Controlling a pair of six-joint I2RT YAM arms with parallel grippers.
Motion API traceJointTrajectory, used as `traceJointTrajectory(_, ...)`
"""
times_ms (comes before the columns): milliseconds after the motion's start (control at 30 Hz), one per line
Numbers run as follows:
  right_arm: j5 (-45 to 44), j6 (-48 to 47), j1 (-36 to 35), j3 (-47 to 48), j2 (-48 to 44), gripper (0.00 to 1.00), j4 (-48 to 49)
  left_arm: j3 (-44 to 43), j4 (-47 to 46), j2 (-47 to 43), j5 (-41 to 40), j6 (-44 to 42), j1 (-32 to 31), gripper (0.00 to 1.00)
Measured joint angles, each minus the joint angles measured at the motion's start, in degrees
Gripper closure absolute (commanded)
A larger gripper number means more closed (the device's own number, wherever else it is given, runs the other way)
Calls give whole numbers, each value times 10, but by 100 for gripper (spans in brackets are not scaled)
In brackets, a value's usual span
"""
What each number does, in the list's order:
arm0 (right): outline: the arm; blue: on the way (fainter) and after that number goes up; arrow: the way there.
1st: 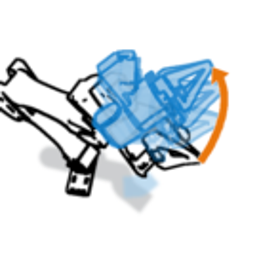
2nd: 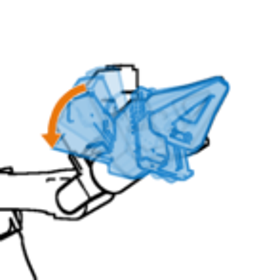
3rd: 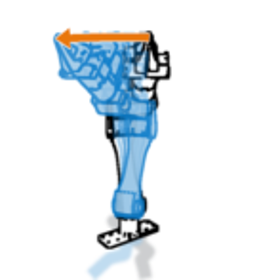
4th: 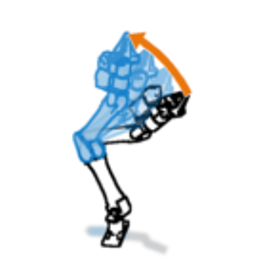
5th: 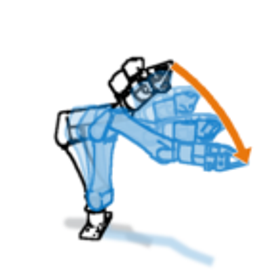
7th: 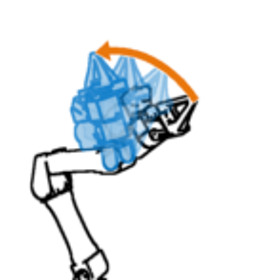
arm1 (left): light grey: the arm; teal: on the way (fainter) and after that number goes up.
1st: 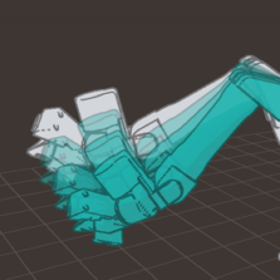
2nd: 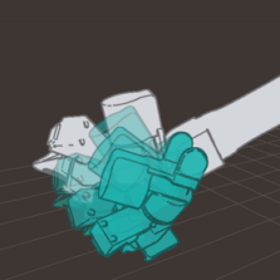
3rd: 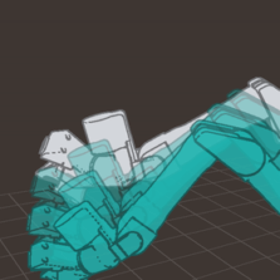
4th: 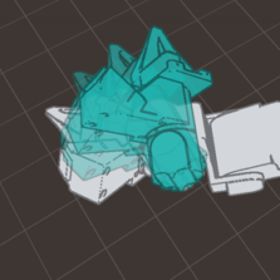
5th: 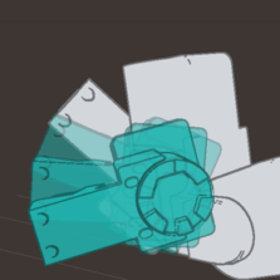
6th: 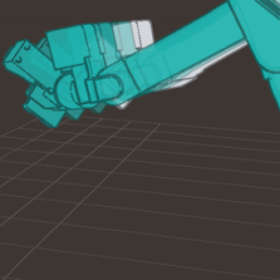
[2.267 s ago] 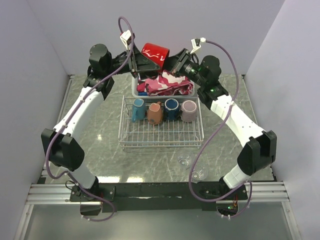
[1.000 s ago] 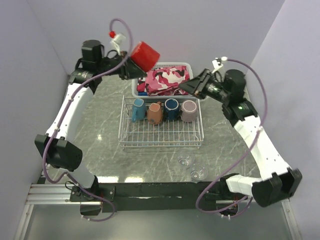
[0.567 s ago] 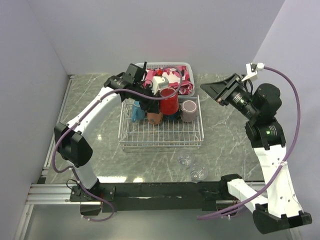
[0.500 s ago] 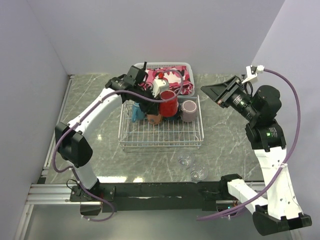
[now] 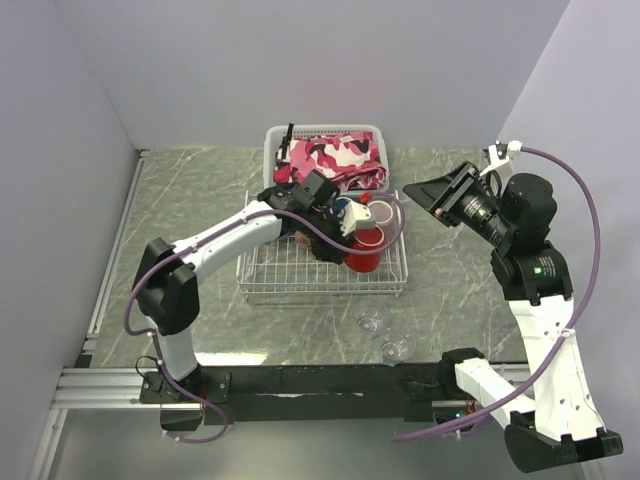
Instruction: Load the cups into the dish rack
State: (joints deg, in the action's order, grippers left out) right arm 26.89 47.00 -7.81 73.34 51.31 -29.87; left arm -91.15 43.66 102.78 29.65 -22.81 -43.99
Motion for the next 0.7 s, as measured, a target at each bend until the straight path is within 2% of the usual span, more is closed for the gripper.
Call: traceJointTrajectory(700,-10,-11,6,0,-29,68,-56,0,-133,121,-11,48,-15,99)
